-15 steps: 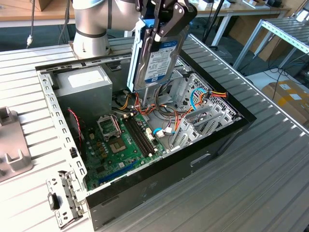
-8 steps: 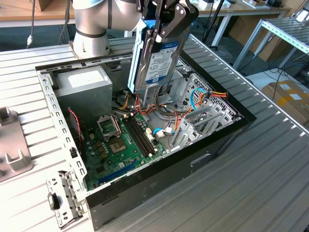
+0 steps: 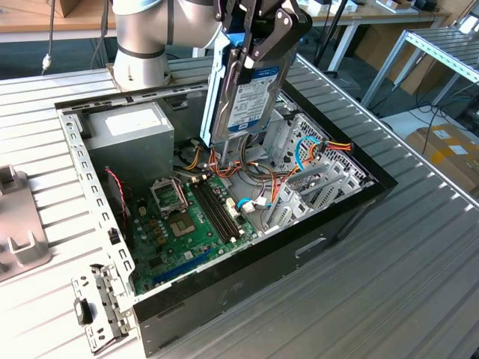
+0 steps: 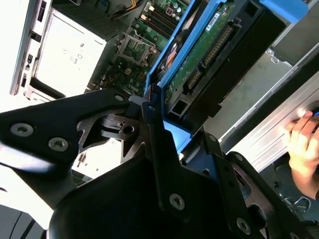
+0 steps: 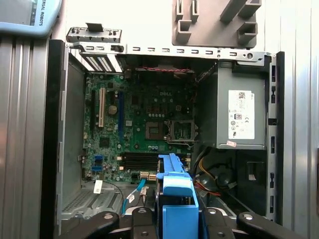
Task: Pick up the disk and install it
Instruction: 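Pick up the disk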
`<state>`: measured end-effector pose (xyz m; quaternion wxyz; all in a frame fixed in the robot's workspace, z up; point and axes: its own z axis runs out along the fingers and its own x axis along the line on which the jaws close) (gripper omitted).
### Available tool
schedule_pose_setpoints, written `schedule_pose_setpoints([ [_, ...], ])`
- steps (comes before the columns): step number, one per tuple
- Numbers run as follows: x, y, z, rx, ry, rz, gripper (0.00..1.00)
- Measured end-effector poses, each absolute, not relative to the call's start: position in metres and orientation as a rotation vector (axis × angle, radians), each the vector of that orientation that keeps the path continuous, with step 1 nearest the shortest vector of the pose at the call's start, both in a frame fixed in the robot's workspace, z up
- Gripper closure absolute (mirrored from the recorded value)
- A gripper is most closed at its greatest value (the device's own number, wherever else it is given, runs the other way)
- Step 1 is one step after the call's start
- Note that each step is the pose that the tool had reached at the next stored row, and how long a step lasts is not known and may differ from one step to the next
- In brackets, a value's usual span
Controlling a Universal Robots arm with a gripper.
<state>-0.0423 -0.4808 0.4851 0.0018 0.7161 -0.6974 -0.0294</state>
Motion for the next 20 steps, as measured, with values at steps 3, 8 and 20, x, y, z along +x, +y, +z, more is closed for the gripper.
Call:
schedule_pose_setpoints([
  [3,-0.042,-0.482,0.485,2.247,-2.188,-0.092,0.63],
  [8,-0.042,-0.485,0.485,2.247,-2.188,-0.092,0.63],
  [20,-0.041,-0.493,0.485,2.247,-2.188,-0.092,0.63],
])
